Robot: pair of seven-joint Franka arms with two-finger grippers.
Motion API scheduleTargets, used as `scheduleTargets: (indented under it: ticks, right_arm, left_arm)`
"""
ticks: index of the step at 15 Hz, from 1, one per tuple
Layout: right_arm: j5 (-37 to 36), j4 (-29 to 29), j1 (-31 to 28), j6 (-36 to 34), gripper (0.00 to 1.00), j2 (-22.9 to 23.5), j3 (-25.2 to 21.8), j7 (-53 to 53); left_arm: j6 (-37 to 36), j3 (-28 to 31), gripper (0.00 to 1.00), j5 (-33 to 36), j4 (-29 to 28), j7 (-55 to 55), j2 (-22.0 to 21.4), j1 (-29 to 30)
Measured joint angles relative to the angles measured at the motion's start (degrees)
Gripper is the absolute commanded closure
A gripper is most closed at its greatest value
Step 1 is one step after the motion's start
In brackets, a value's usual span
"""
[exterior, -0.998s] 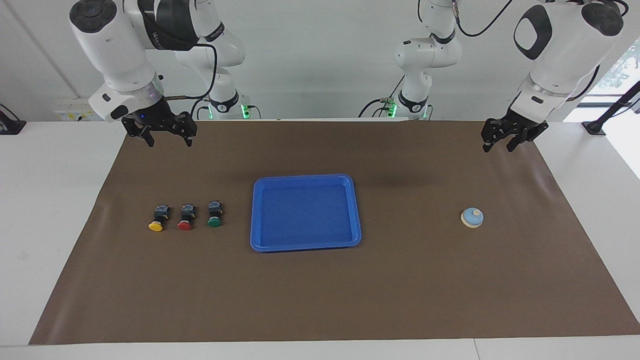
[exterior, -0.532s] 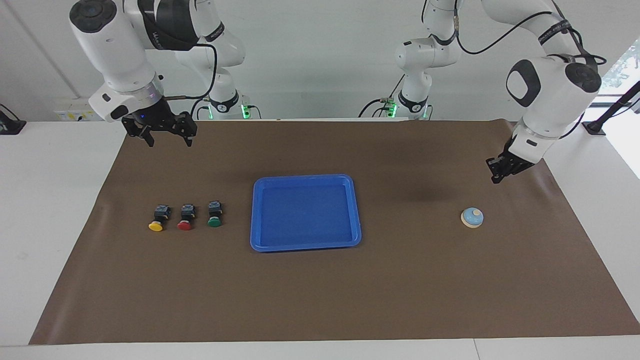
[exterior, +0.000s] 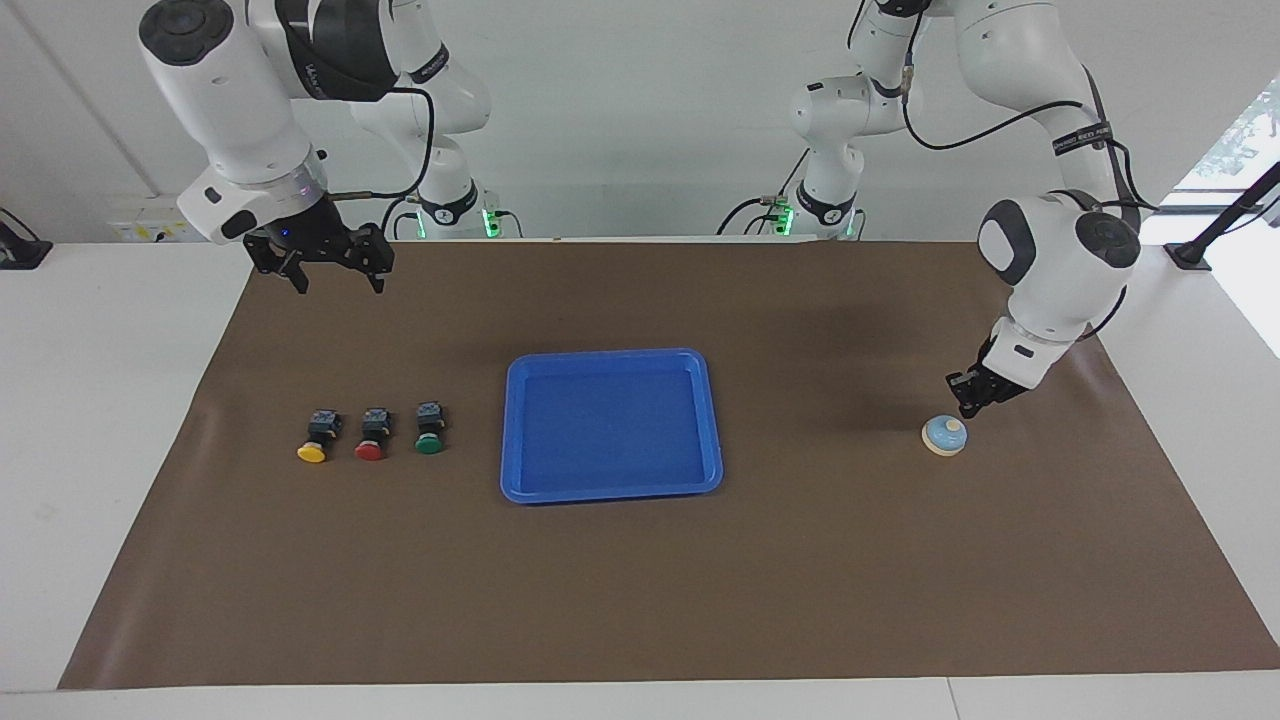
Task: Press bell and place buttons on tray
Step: 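Press down on the white bell with the left gripper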
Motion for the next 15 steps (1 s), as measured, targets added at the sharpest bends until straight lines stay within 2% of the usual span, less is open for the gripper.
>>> scheduleTargets:
  ticks: [4, 9, 12, 13, 14, 15]
  right_arm:
    - [0.00, 0.00, 0.00, 0.00, 0.00, 0.00, 0.00, 0.00]
    - [0.00, 0.00, 0.00, 0.00, 0.00, 0.00, 0.00, 0.00]
    - [0.00, 0.00, 0.00, 0.00, 0.00, 0.00, 0.00, 0.00]
    - [0.00, 0.00, 0.00, 0.00, 0.00, 0.00, 0.00, 0.00]
    - [0.00, 0.00, 0.00, 0.00, 0.00, 0.00, 0.00, 0.00]
    - [0.00, 0.00, 0.00, 0.00, 0.00, 0.00, 0.00, 0.00]
  left_arm:
    - [1.55, 0.05, 1.00, 0.00, -0.31, 0.00, 1.06, 0.05]
    - [6.79, 0.03, 1.00, 0.00, -3.90, 0.00, 1.46, 0.05]
    - [6.32, 0.01, 0.81, 0.00, -3.67, 0.00, 1.56, 0.04]
    - [4.60, -0.05, 0.62, 0.00, -2.90, 0.00, 1.56, -0.01]
    - [1.31, -0.11, 0.49, 0.00, -1.15, 0.00, 1.54, -0.11]
    - [-2.74, -0.12, 0.32, 0.00, 1.32, 0.00, 1.48, -0.22]
